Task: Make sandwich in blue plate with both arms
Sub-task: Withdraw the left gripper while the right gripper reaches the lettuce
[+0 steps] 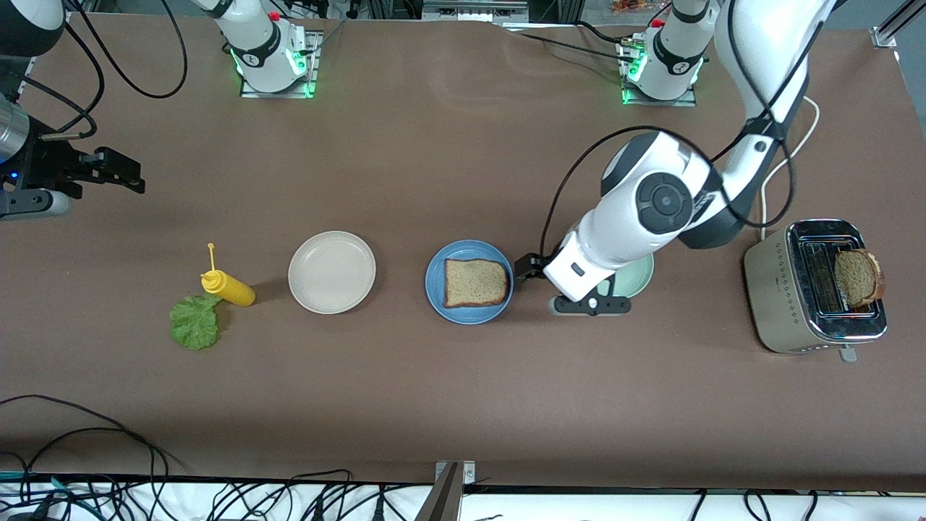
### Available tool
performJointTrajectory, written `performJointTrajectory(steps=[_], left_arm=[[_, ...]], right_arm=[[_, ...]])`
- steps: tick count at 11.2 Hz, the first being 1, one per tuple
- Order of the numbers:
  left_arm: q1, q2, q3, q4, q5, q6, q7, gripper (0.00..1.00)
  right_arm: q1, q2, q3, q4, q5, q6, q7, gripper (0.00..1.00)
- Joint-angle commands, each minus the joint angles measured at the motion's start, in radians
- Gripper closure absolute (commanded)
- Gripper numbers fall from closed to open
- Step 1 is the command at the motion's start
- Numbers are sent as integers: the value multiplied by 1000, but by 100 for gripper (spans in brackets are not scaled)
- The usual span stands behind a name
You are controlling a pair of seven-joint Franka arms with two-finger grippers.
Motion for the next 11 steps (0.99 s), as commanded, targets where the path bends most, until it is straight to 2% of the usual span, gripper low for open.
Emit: performJointTrajectory(steps=[1,3,7,11], left_arm=[[-6,-134,63,-16,21,-125,-5,0],[-4,-217,100,-16,21,-209,-3,0],[20,-339,140,-16,3,-347,10,0],[22,-443,287,-32,-74,-463,266,0]], right_arm=[[-44,37,-21,3,59,55,-152,0],[-96,69,-22,8,101,86,-253,0],[-127,152,-26,14,81,157,-304,0],[-138,227,-28,15,82,235,-330,0]])
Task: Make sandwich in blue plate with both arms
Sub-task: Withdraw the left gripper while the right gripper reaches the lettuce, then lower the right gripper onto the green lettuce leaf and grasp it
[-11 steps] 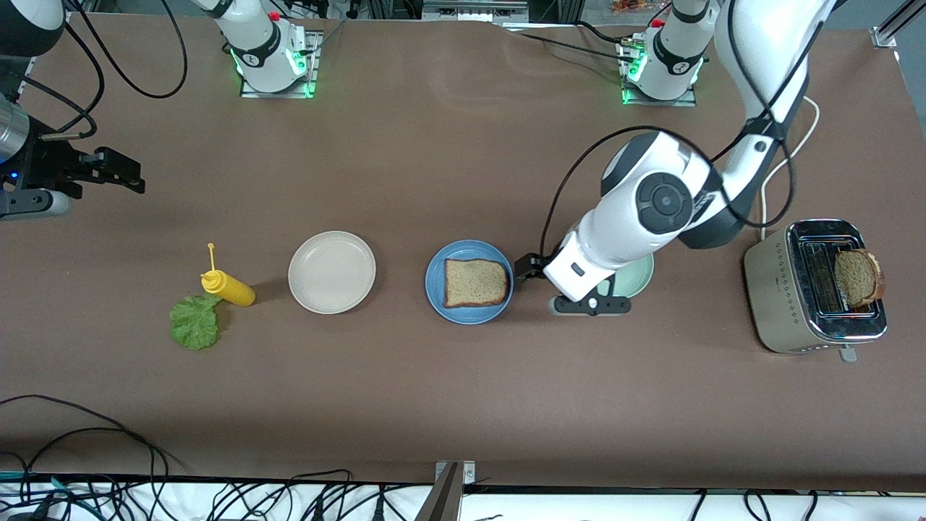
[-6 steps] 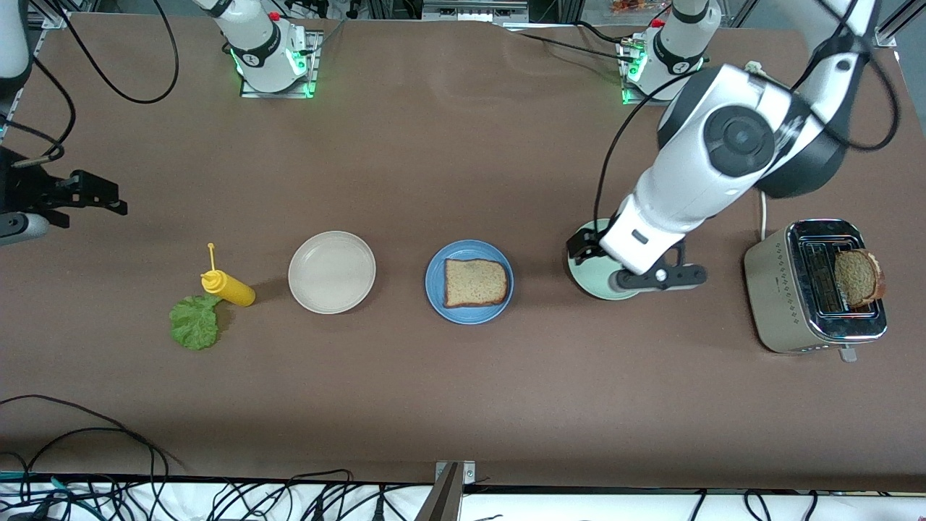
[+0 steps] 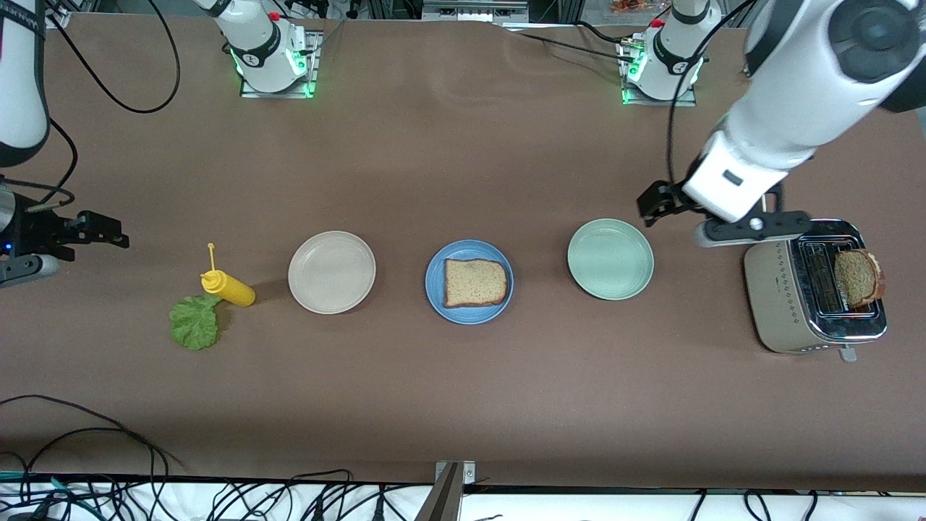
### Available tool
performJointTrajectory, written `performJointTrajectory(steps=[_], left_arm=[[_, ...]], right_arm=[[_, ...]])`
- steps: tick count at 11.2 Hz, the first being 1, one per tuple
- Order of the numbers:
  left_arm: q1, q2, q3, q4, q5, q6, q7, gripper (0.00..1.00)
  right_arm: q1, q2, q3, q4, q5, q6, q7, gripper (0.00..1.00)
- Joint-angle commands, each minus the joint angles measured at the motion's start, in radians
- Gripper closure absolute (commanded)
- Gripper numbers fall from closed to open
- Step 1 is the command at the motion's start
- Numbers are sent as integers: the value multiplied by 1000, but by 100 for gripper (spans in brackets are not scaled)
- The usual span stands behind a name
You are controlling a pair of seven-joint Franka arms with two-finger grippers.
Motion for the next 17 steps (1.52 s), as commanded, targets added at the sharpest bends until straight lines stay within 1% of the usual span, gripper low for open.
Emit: performJointTrajectory(steps=[1,4,6,7,10,11,14,17], left_arm=[[6,-87,112,-42,-50,-75,211,0],[8,-132,170,-65,-51,-141,288,0],[8,-137,218,-84,-59,-148,397,0],[8,-137,230,-86,-71,-148,412,0],[8,-137,242,-85,-71,-148,426,0],[8,-137,244,-85,-71,-148,426,0],[8,-137,245,-83,-55,-146,428,0],[11,-138,245,-85,-55,-146,428,0]], right_arm=[[-7,62,1,16,7,59,-23,0],[-31,155,2,24,31,163,-88,0],[-36,210,2,24,83,232,-142,0],[-38,238,2,25,98,268,-150,0],[-36,309,13,28,128,358,-151,0],[-36,332,27,28,132,393,-154,0],[-41,385,40,33,135,461,-173,0],[-56,427,40,35,204,512,-263,0]])
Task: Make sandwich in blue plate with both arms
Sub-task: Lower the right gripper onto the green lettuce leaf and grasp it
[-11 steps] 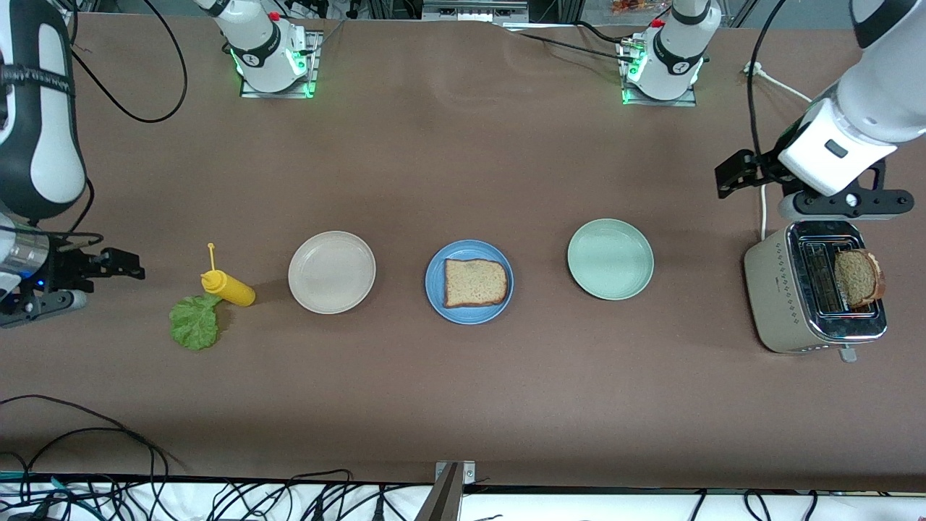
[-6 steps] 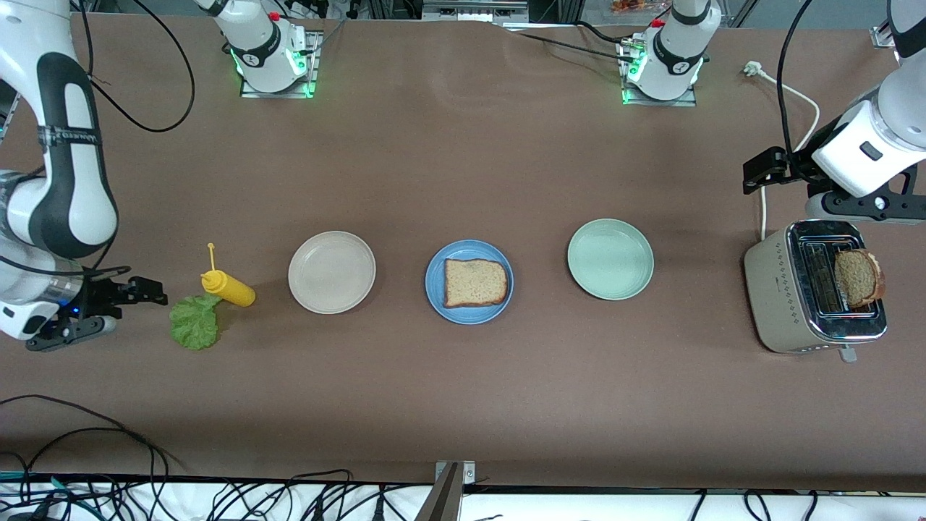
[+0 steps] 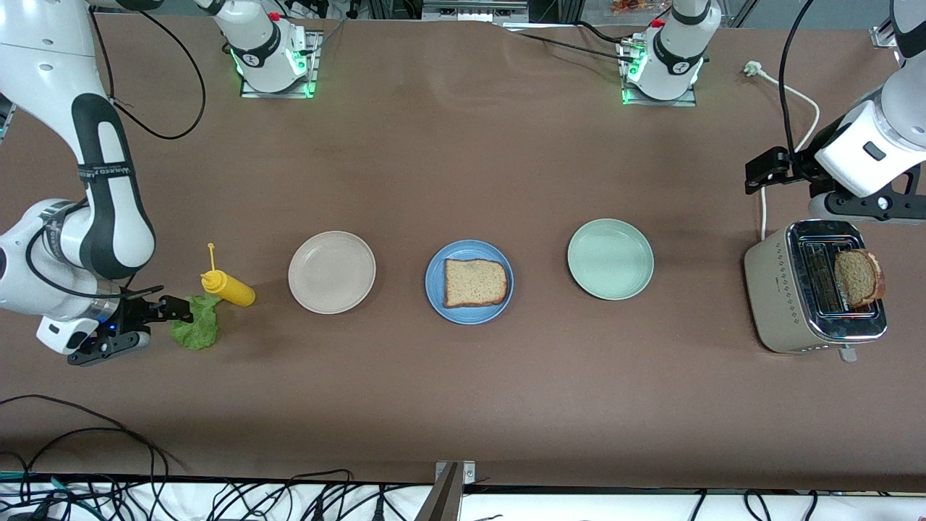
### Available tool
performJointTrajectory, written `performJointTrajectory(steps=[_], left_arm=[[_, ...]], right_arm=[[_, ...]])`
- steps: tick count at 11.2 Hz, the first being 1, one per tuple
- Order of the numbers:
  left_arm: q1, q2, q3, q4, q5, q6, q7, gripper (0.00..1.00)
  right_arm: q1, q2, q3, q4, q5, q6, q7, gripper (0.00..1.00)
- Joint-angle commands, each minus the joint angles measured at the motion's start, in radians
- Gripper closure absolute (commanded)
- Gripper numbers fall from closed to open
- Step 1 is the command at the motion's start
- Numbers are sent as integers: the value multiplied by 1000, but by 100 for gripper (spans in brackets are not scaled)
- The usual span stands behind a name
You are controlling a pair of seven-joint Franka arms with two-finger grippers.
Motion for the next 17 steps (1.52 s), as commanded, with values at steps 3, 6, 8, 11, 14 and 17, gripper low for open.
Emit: performJointTrajectory(steps=[3,6,8,11,14,17], left_arm=[[16,-80,8,-92,-6,15,66,0],[19,-132,14,-166,-7,32,74,0],[31,-173,12,-232,-9,75,74,0],[31,-168,9,-226,-10,77,74,0],[32,-165,9,-221,-10,78,74,0],[31,-165,6,-221,-10,78,74,0]], right_arm=[[-38,79,9,31,95,44,-129,0],[-38,93,11,31,97,50,-127,0],[-38,105,26,31,95,72,-129,0],[-38,125,34,32,95,109,-139,0],[-38,148,35,31,100,145,-185,9],[-40,156,40,32,104,146,-225,56]])
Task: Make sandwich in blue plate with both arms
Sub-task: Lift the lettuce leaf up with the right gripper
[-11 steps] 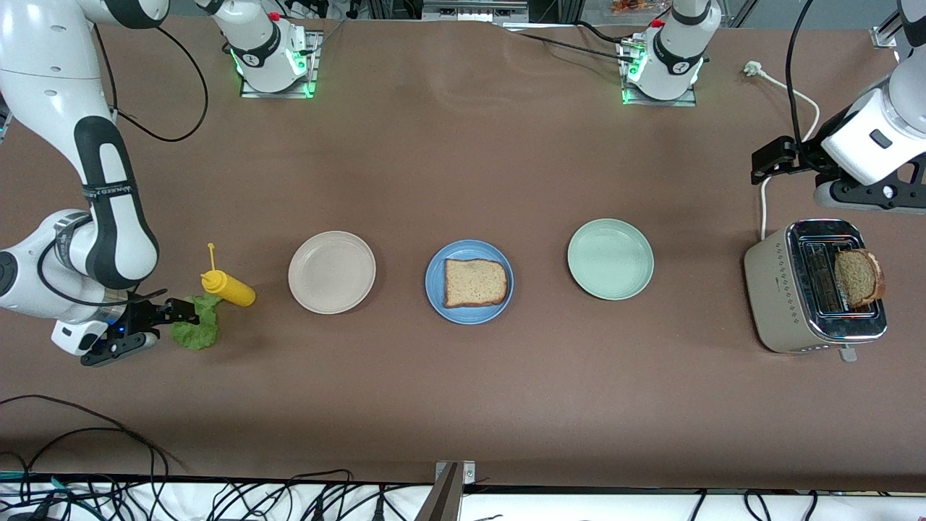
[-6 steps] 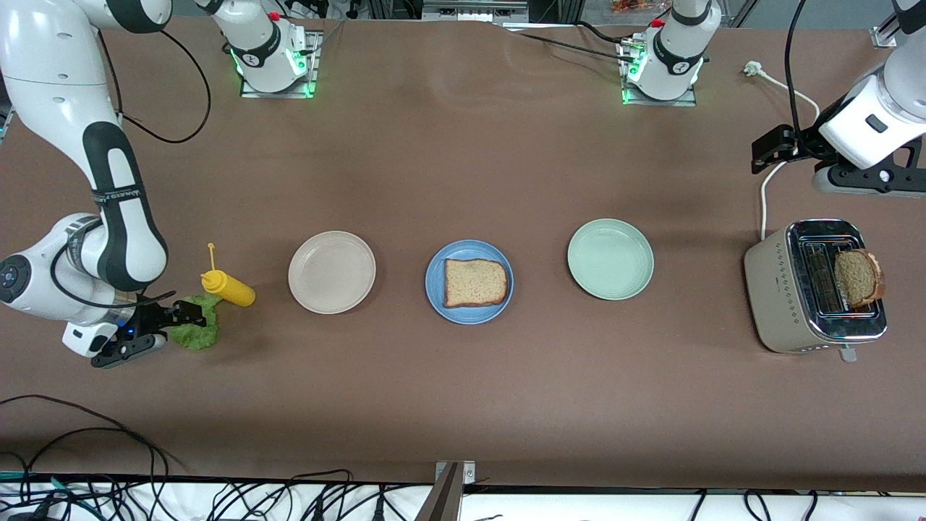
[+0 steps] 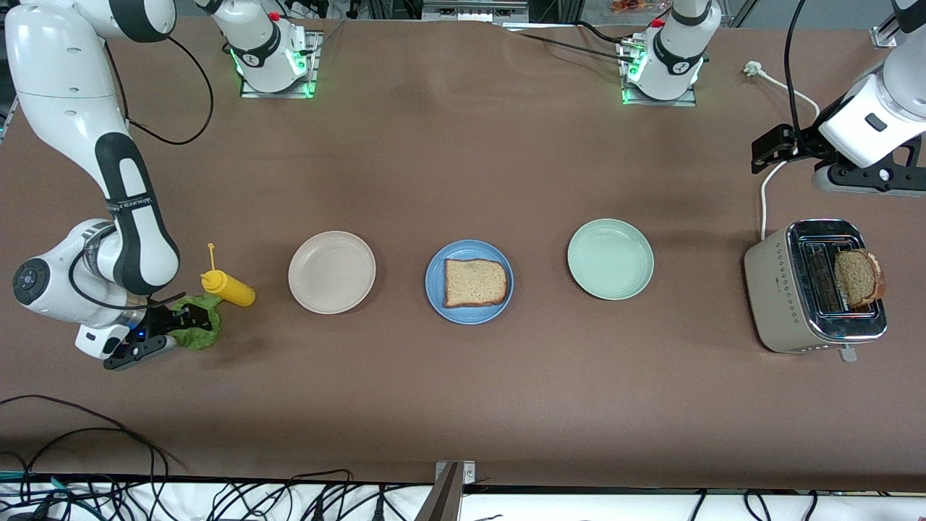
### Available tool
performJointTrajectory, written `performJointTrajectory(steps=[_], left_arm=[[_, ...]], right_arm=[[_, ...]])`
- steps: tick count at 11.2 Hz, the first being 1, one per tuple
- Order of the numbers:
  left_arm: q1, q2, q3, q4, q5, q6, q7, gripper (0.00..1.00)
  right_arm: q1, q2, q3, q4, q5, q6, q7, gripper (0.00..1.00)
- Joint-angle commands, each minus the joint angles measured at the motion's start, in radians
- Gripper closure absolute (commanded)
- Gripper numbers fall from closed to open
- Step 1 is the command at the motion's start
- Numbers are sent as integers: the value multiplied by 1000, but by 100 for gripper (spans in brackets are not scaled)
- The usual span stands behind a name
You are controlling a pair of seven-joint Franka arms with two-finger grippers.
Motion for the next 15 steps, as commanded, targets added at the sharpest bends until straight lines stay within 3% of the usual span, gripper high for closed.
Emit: performJointTrajectory(steps=[1,2,5,10,15], left_arm=[[10,-23,-8,-23,-10,16,23,0],[10,-23,-8,-23,-10,16,23,0],[8,-23,-8,-23,-12,16,17,0],[7,-17,-8,-9,-13,16,14,0],[-2,-16,-8,-4,-13,16,9,0]], right_arm=[[-15,24,16,30,57,3,-86,78],[-15,24,16,30,81,3,-104,100],[-15,21,16,32,101,-10,-104,100],[-18,6,9,171,100,-274,-88,100],[-12,-74,12,174,63,-369,-72,100]])
